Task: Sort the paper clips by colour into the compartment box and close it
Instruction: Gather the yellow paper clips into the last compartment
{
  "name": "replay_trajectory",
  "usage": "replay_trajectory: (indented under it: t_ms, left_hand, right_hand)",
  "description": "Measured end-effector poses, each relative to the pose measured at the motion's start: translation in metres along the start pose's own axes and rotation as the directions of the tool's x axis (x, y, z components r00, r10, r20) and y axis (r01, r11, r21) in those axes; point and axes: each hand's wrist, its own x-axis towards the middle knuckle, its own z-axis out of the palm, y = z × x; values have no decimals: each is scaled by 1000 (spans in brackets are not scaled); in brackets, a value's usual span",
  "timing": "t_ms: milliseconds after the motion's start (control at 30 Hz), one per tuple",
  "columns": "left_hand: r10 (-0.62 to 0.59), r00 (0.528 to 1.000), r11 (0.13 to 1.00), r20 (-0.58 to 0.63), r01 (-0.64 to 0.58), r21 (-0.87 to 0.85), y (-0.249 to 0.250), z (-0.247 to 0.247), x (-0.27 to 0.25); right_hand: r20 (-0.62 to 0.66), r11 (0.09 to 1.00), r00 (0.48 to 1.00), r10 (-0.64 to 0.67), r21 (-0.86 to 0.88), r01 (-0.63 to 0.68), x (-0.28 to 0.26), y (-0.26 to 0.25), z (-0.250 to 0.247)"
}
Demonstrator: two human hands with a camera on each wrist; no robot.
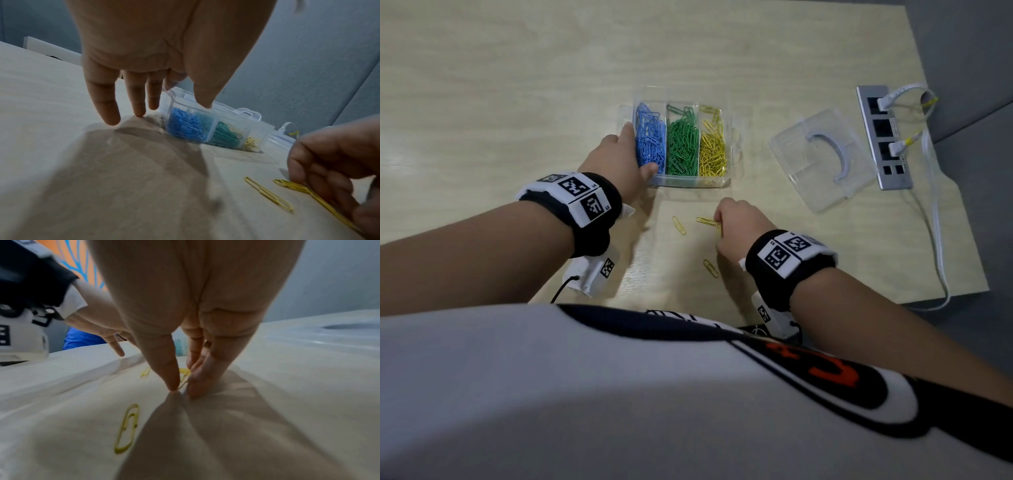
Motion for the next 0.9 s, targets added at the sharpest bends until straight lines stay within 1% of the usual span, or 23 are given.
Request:
replay_trajectory:
  t_ms: [33, 67, 167, 200, 233, 300, 367, 400, 467, 533, 600, 667, 767, 900]
  left_hand:
    - [2, 1000, 1000, 0, -2, 4, 0, 0, 0]
    - [3, 1000, 1000, -2, -3, 7, 0, 0, 0]
    - [2, 1000, 1000, -4, -2, 7, -1, 1, 0]
    - [1, 1000, 1000, -3, -1, 3, -1, 1, 0]
    - [1, 1000, 1000, -2, -1, 0, -1, 1, 0]
    - [5, 1000, 1000, -6, -5, -1, -1, 1, 1]
    - [6, 1000, 1000, -4, -6, -5, -2, 1, 1]
    - [7, 1000, 1000, -3, -7, -5, -2, 1, 1]
    - [10, 1000, 1000, -3, -10, -2, -2, 2, 1]
    - [10, 1000, 1000, -4, -10, -3, -3, 2, 2]
    - [11, 1000, 1000, -5, -11, -4, -3, 2, 2]
    - [14, 1000, 1000, -3, -14, -2, -3, 2, 2]
    - [20, 1000, 1000, -7, -20, -1, -4, 3, 2]
    - [25, 1000, 1000, -14, -25, -7, -6, 5, 4]
  right_hand:
    - [6, 1000, 1000, -20, -8, 20, 0, -2, -1]
    - [27, 1000, 1000, -13, -22, 13, 0, -2, -1]
    - [90, 994, 994, 65, -91, -57, -5, -3, 2]
    - [95, 995, 994, 61, -85, -53, -6, -3, 6]
    - [79, 998, 996, 33, -57, -29, -6, -3, 9]
    - [2, 999, 1000, -31, 29, 31, -1, -4, 11]
    - [-72, 994, 994, -77, 73, 83, 8, -4, 10]
    - [-103, 991, 989, -108, 62, 115, 11, -3, 9]
    - [-148, 985, 974, -171, -14, 171, 19, 0, 8]
    - [-162, 977, 966, -202, -99, 188, 24, 3, 8]
    - [-162, 973, 964, -210, -133, 190, 27, 5, 8]
    - [-143, 978, 973, -182, -130, 164, 30, 5, 7]
    - [-55, 993, 997, -58, -107, 52, 32, 1, 3]
    - [-9, 990, 1000, 8, -140, -9, 32, -3, 4]
